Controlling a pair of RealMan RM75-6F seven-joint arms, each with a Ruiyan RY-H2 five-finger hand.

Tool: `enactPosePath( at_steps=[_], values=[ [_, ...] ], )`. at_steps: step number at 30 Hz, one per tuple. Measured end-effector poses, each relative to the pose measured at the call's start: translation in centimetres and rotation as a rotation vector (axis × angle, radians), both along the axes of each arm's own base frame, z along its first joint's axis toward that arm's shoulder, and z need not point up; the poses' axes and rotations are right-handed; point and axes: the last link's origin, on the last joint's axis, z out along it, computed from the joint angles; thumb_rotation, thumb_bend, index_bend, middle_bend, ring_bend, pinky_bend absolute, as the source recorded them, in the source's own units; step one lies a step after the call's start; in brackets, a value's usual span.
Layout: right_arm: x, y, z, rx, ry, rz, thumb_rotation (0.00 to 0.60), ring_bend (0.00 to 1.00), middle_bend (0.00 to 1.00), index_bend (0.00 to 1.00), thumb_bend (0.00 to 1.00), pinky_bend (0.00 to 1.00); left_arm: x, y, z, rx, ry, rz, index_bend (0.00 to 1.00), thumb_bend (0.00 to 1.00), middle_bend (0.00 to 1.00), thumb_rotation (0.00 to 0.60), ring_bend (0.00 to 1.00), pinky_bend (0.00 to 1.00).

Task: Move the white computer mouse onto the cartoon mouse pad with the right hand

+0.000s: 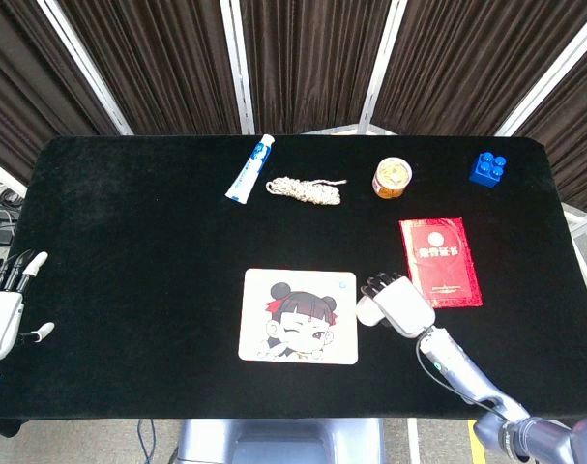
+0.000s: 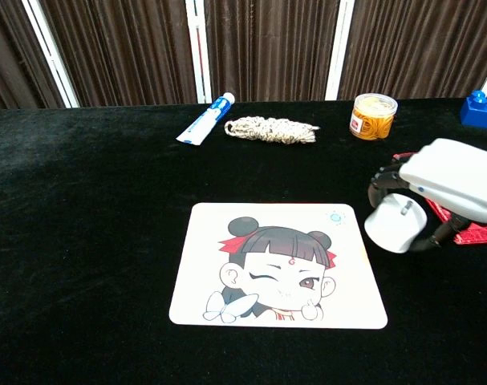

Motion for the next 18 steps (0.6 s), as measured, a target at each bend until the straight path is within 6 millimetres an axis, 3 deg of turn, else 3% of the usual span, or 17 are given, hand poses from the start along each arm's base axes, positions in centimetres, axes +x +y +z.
enactPosePath(
  at_steps=[8,18],
  values=[
    [3.8,-0.9,0.1,0.013,0.047,0.173,0.6,0.36,0.55,0.65,0.07,0.59,0.0,-0.1,0.0,0.001,0.002,-0.002,0.0,0.14,0.0,0.6,0.0,0.0],
    [9.2,-1.4,-1.4,0.043,0.088,0.402,0.6,0.36,0.55,0.65,0.07,0.58,0.0,-0.1,0.1,0.0,-0.007,0.009,0.0,0.13,0.0,0.6,0.0,0.0]
  ],
)
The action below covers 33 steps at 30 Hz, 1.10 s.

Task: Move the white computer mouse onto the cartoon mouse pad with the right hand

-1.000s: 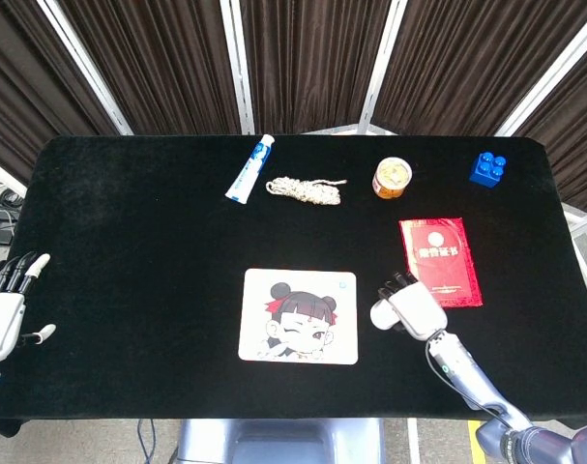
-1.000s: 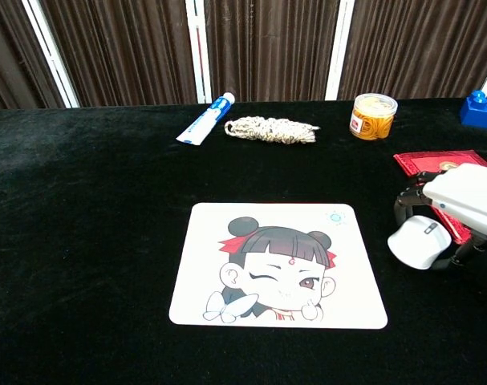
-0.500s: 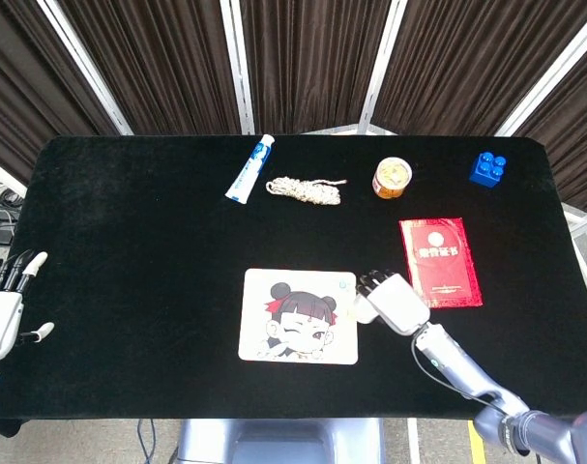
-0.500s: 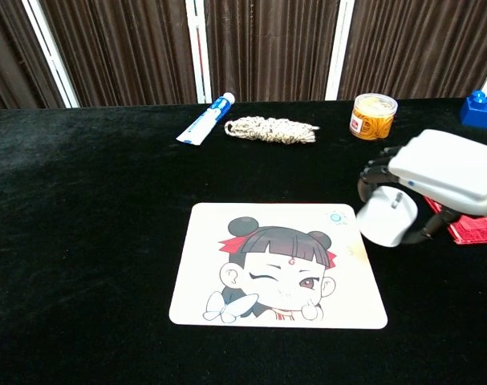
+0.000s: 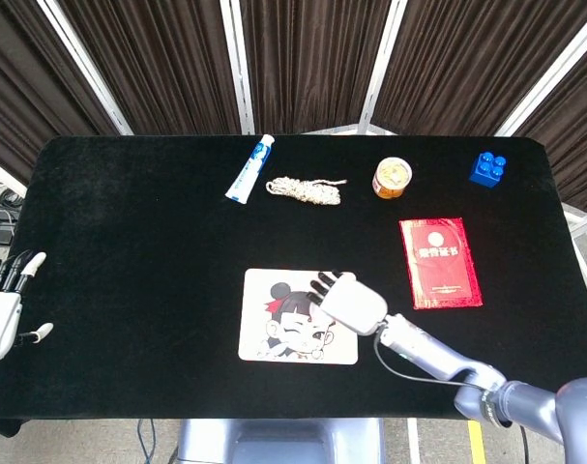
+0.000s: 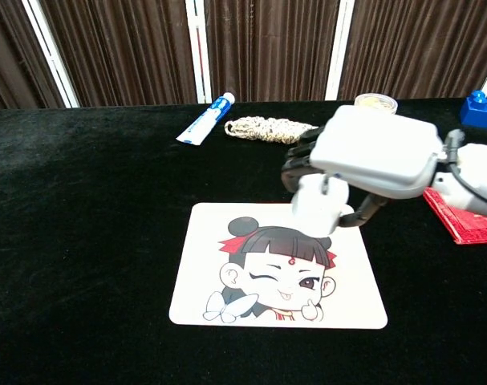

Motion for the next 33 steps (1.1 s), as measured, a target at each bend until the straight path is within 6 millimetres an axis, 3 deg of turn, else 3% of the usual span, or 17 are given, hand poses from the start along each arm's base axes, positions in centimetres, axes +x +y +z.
enactPosePath(
  at_steps=[15,33],
  values=[
    [2.0,0.2,-3.8,0.051,0.051,0.088,0.6,0.36,0.55,0.65,0.07,0.58,-0.1,0.0,0.1,-0.002,-0.014,0.015,0.0,0.14,0.0,0.6,0.0,0.0],
    [1.3,0.4,-5.5,0.112,0.071,0.16,0.6,0.36,0.55,0.65,0.07,0.56,-0.1,0.0,0.1,-0.002,-0.018,0.022,0.0,0.13,0.0,0.6,0.0,0.0]
  ],
)
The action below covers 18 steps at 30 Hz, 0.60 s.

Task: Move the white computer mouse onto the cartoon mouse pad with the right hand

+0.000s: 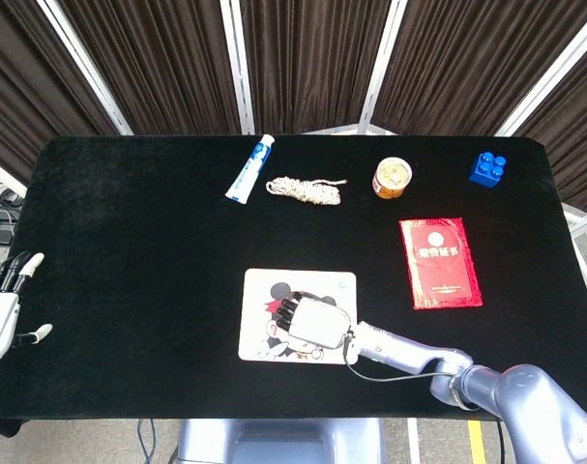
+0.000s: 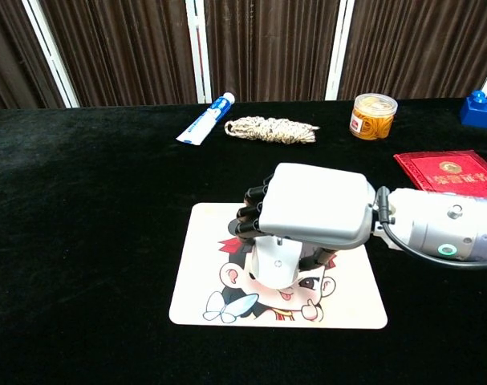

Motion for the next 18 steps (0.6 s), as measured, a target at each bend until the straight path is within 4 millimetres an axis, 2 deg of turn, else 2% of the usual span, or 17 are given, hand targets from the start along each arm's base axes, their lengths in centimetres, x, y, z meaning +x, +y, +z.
enactPosePath(
  at_steps=[18],
  values=[
    [-0.44,0.22,-0.95,0.009,-0.005,0.006,0.6,0.36,0.55,0.65,0.06,0.5,0.02,0.04,-0.09,-0.008,-0.005,0.013,0.0,0.14,0.0,0.6,0.0,0.0]
  ],
)
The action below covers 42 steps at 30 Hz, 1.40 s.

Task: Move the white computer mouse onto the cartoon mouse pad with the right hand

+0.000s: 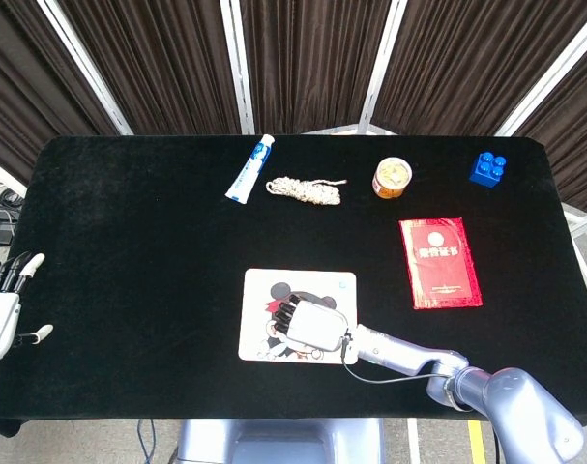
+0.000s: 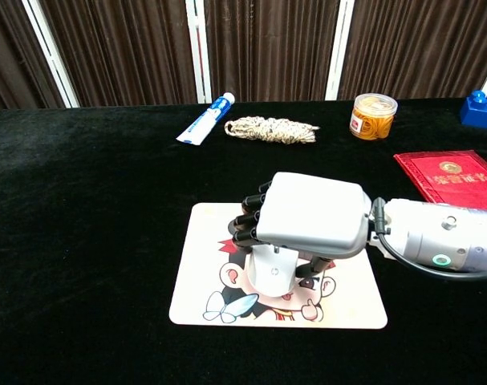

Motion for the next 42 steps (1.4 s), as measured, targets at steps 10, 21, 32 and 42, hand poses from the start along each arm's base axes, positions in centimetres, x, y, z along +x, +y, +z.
enactPosePath(
  at_steps=[10,21,32,42],
  values=[
    [-0.5,0.6,-0.1,0.038,0.024,0.06,0.6,0.36,0.55,0.65,0.06,0.49,0.0,0.0,0.0,-0.002,0.0,0.003,0.0,0.13,0.0,0.6,0.0,0.0],
    [-0.8,0.9,-0.6,0.029,0.042,0.071,0.6,0.14,0.36,0.54,0.05,0.03,0.0,0.0,0.0,0.002,-0.003,0.005,0.0,0.13,0.0,0.6,0.0,0.0],
    [-0.9,0.7,-0.2,-0.002,0.044,0.069,0.6,0.0,0.1,0.26,0.04,0.0,0.0,0.0,0.1,0.011,-0.007,0.002,0.0,0.13,0.0,0.6,0.0,0.0],
    [-1.4,0.7,0.4,-0.037,0.051,0.062,0.6,0.0,0.05,0.23,0.03,0.0,0.0,0.0,0.1,0.014,-0.008,0.002,0.0,0.13,0.0,0.6,0.0,0.0]
  ],
)
